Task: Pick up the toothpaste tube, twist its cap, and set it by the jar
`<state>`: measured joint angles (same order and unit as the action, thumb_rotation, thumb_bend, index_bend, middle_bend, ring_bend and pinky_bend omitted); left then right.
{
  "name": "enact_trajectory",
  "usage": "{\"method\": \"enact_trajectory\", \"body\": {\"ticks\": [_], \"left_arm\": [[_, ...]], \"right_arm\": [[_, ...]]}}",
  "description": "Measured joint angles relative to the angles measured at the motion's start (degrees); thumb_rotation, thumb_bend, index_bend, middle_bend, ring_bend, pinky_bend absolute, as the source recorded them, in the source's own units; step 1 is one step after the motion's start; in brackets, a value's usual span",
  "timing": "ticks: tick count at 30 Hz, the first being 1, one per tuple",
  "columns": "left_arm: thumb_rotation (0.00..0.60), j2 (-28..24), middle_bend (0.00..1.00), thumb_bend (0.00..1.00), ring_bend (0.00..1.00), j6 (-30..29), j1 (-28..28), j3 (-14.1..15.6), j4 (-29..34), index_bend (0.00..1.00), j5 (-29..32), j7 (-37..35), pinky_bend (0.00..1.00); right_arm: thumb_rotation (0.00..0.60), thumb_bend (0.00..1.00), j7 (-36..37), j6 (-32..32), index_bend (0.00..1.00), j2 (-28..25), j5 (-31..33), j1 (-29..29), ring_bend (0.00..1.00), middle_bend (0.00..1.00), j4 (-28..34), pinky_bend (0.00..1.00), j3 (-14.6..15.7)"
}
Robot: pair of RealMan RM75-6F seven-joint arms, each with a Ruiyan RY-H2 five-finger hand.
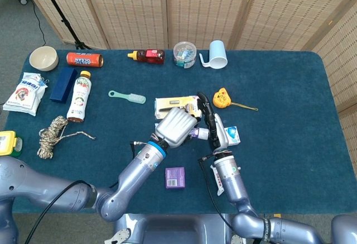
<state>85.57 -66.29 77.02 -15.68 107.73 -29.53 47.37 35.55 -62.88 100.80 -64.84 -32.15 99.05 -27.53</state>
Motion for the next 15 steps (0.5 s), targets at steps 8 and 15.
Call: {"method": "enact_trajectory", "body": {"ticks": [8,15], "left_arm": [[0.6,0.47,0.57,0.52,0.53,-0.42,-0.2,-0.1,-0.26,0.63,-0.96,-0.23,0.63],[0.6,0.92,0.57,0.52,0.53,-1.11,-0.54,0.0,-0.29,0.63,-1.55,-0.12,0.63]], "right_arm": [[0.0,0.0,1.19,0.36,0.0,-0.52,-0.24,-0.02,0.0,0.0,-0.05,0.0,-0.01],[0.0,0.0,1.77,0.46,0.0,-0.86,-0.37,-0.05,0.0,0.0,-0.24,0.0,0.04]]}}
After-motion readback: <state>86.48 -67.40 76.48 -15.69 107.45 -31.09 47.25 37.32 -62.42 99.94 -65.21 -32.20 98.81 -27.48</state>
